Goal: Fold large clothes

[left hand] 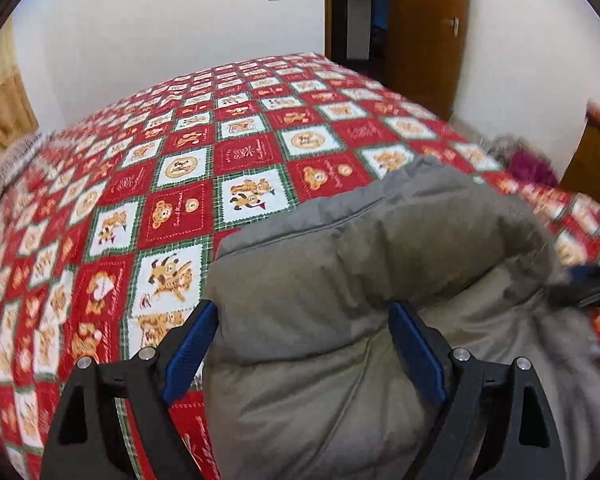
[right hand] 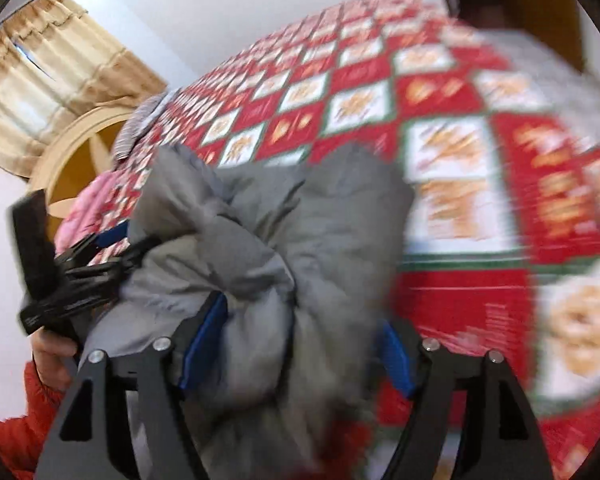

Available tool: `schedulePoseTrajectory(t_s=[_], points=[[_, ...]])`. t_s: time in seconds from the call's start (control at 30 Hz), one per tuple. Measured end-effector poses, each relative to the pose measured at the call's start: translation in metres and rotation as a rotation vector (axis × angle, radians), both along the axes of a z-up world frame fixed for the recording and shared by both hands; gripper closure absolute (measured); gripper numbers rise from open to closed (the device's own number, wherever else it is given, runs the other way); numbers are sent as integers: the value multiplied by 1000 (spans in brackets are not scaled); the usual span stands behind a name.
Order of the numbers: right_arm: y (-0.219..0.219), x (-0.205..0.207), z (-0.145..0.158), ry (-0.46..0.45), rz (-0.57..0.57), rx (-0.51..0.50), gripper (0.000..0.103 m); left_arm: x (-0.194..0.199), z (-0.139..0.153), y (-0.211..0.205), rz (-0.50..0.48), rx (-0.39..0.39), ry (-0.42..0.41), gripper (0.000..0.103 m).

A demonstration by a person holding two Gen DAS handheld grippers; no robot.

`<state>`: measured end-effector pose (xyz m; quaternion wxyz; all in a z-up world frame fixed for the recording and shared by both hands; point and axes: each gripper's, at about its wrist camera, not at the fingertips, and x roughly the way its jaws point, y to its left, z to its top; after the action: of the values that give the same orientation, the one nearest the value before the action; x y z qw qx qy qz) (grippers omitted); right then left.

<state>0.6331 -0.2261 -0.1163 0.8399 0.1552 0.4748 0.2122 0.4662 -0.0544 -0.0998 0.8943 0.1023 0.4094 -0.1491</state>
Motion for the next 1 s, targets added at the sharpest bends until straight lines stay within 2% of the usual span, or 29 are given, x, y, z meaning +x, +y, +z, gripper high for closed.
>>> schedulePoseTrajectory(t_s=[0.07, 0.13, 0.17, 0.2, 0.23, 0.3, 0.37, 0.43, 0.5, 0.53, 0.6, 0.67, 0.7, 0.73, 0.8, 0.83, 0.9, 1.0], points=[[-8, -24, 28, -75, -42, -61, 27, 1, -2, 0, 4, -11, 7, 15], [-14, -41, 47, -121, -17, -15, 39, 2, -3, 3, 10, -26, 15, 15], [-10, -48, 56, -129, 13, 25, 50, 2, -3, 4, 15, -27, 19, 14], [-2, -57, 65, -139, 58, 74, 54, 1, -2, 3, 20, -26, 21, 14], [12, -65, 75, -154, 120, 113, 54, 1, -1, 2, 27, -23, 22, 14], [38, -83, 84, -160, 219, 129, 54, -2, 0, -1, 31, -9, 16, 14], [64, -100, 70, -91, 266, 84, 56, -2, -1, -2, 35, 3, 17, 13], [66, -120, 47, -57, 277, 40, 56, -1, -3, 0, 42, -8, 28, 12], [63, -131, 7, -3, 219, -74, 57, 1, -6, 2, 46, -27, 35, 10], [58, -133, -12, 37, 178, -83, 57, 3, -11, 6, 45, -64, 55, 7], [40, -134, -56, 107, 70, 39, 62, 8, -19, 12, 46, -143, 104, 2], [16, -143, -80, 86, -40, 222, 70, 13, -29, 20, 59, -215, 147, 1], [12, -148, -83, 74, -70, 253, 71, 15, -33, 24, 70, -249, 158, 1], [15, -151, -84, 50, -82, 234, 71, 16, -38, 28, 78, -285, 160, 1], [22, -153, -80, 25, -80, 181, 71, 15, -41, 26, 90, -293, 160, 1], [24, -150, -75, 34, -53, 147, 71, 15, -40, 24, 87, -273, 165, 1], [24, -144, -59, 45, -7, 68, 69, 13, -29, 28, 69, -257, 194, 1], [9, -145, -17, -37, -17, 6, 57, -9, 0, 65, 67, -322, 126, 1]])
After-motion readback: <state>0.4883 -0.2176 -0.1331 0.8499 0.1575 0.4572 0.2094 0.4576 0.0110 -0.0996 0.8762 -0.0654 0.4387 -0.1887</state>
